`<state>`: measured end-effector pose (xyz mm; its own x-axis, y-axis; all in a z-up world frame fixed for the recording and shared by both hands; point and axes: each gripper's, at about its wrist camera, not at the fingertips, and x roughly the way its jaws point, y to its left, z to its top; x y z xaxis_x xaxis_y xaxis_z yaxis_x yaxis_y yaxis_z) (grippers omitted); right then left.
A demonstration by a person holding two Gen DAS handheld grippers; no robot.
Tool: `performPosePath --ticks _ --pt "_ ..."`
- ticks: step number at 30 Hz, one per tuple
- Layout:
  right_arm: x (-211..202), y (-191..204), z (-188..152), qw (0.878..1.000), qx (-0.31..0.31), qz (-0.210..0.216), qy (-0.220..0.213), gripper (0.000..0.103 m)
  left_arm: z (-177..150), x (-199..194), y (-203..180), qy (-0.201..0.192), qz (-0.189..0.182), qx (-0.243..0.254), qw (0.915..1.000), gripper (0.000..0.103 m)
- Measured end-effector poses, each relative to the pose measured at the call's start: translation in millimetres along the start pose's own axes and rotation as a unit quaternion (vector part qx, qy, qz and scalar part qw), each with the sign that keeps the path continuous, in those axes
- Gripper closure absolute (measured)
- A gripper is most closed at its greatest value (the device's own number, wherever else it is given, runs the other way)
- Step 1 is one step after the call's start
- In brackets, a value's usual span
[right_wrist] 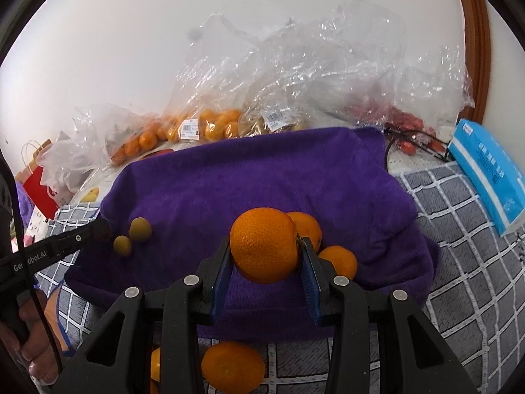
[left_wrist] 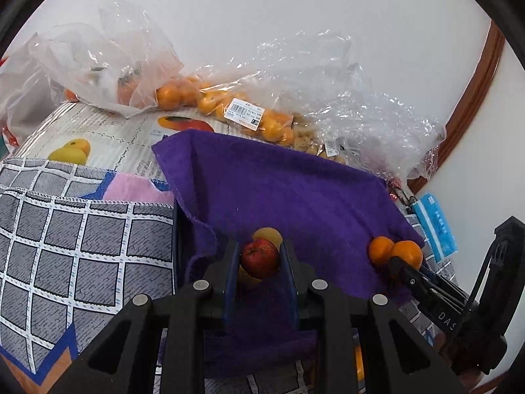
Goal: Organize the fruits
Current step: 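Carry the red fruit and large orange over the purple towel with both tools, then open the right tool to drop the orange while the left tool drops the red fruit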
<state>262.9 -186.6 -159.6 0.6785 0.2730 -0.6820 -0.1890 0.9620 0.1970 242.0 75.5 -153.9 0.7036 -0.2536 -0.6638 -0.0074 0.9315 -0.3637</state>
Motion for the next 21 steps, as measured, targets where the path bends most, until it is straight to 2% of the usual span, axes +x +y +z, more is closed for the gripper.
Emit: performPosePath --ticks 4,21 --pt "10 2 -4 1.000 -0.003 0.003 0.022 0.064 -3 5 -2 0.014 -0.005 0.000 0.9999 0.079" --pt "11 10 -8 0.999 -0.027 -0.014 0.021 0.063 -7 7 -9 0.016 -0.006 0.017 0.9997 0.079"
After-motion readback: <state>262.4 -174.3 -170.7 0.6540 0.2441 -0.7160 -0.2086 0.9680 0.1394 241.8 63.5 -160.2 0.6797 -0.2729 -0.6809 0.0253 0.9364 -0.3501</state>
